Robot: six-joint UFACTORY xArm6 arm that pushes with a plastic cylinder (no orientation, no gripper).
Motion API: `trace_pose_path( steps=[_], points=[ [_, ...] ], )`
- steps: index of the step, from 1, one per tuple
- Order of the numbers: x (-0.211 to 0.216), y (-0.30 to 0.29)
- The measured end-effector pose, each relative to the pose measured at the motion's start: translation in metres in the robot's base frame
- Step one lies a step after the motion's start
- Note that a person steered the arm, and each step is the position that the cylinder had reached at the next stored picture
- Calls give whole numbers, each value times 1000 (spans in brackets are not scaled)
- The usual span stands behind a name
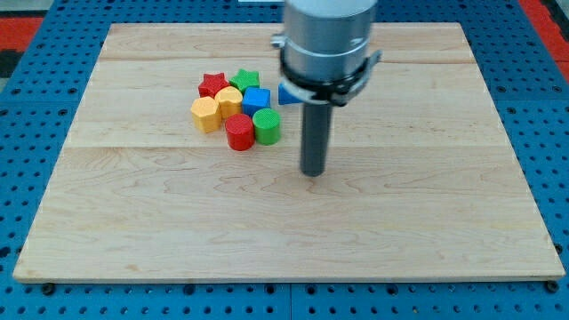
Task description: Move your arm close to the left side of the red circle
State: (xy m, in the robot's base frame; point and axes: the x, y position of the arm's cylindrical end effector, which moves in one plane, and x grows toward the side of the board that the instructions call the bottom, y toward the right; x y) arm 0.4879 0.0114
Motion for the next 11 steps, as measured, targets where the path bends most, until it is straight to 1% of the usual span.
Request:
trace_pose_path(
  steps=[1,2,3,4,9,10,11],
  points=[
    [2,-78],
    [-6,-131],
    [-31,-136],
    [-41,-132],
    [-41,-106],
    [-41,-108],
    [-43,-129]
  ],
)
